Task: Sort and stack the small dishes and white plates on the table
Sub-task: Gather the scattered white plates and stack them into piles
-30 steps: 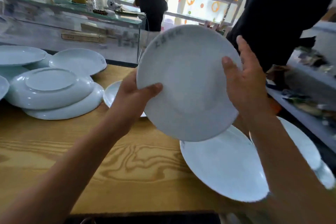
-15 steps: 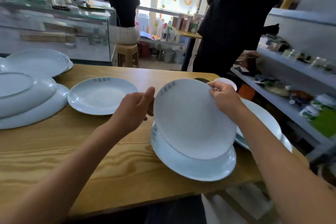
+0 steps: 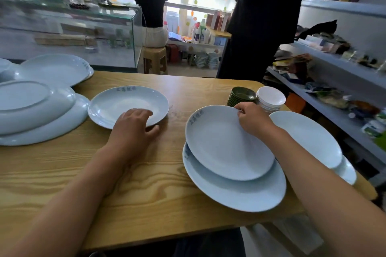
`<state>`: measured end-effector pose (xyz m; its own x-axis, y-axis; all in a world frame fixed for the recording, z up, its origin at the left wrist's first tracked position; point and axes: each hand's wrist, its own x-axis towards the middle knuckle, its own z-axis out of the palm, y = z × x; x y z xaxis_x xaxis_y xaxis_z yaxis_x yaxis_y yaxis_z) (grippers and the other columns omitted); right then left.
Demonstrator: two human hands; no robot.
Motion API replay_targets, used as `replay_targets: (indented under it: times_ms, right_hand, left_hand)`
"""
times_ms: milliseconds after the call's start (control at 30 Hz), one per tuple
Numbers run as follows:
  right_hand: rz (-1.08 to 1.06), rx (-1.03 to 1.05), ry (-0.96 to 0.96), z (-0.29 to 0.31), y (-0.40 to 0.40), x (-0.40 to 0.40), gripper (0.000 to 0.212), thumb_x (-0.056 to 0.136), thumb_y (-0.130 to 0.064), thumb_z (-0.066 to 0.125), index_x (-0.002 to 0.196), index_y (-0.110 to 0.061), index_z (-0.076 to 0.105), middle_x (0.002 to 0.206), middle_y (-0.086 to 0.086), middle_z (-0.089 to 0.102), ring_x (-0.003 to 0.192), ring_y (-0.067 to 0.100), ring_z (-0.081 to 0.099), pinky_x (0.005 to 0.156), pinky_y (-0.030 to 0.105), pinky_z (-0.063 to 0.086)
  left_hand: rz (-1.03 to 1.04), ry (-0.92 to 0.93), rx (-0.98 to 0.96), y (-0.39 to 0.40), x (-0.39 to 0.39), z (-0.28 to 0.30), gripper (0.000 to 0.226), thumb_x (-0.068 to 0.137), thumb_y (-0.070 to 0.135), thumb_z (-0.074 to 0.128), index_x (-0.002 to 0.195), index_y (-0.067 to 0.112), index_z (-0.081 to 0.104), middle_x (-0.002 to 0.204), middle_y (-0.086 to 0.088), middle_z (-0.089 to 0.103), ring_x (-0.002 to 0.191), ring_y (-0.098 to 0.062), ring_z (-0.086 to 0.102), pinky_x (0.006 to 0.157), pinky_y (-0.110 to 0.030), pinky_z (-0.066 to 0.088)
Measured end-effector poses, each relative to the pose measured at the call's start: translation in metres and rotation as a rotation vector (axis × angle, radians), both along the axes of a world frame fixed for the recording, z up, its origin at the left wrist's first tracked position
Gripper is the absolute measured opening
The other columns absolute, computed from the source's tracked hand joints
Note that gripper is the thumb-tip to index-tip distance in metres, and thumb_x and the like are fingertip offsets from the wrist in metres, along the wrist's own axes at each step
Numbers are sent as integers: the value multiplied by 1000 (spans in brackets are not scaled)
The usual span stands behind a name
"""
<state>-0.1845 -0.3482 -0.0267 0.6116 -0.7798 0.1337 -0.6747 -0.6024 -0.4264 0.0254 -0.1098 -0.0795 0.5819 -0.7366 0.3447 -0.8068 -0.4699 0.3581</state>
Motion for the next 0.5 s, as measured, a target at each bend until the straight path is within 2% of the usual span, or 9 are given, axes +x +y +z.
replay_targets:
  times_ms: [67, 167, 333, 433, 500]
  right_hand:
    - [-18, -8, 7, -2, 0, 1, 30, 91, -14, 42, 104, -23, 67, 97, 3, 69, 88, 26, 60, 77, 35, 51]
    - [-27, -8, -2, -3, -1, 1, 26, 89, -14, 44, 99, -21, 67, 93, 3, 68, 87, 26, 60, 78, 36, 51]
    - [-35, -18, 14, 0, 0, 1, 23, 90, -17, 49, 105, -17, 66, 100, 6, 68, 92, 26, 60, 82, 40, 52]
    - [-25, -239, 30, 4, 6, 5, 29, 88, -14, 52, 113, -9, 65, 108, 11, 65, 99, 29, 56, 86, 41, 50]
    - [-1, -380, 21, 7, 15, 12, 31, 85, -11, 52, 113, -7, 65, 110, 13, 64, 103, 30, 53, 89, 40, 47]
  left_hand:
    - [65, -34, 118, 2, 5, -2, 61, 85, 52, 60, 135, 18, 51, 140, -2, 51, 133, -21, 40, 115, -53, 22]
    - [141, -21, 214, 5, 8, -2, 64, 85, 56, 56, 137, 21, 47, 144, 1, 46, 137, -19, 33, 114, -61, 7]
    - [211, -24, 313, 4, 1, -3, 40, 98, 33, 40, 138, 30, 45, 146, 1, 43, 137, -22, 32, 103, -78, -1]
    - [297, 7, 358, -1, -8, -5, 41, 101, 22, 30, 140, 32, 39, 149, -1, 37, 139, -26, 26, 98, -82, 2]
    - [305, 42, 344, -3, -11, -6, 44, 100, 18, 31, 142, 31, 36, 145, -3, 38, 136, -29, 26, 99, -80, 12]
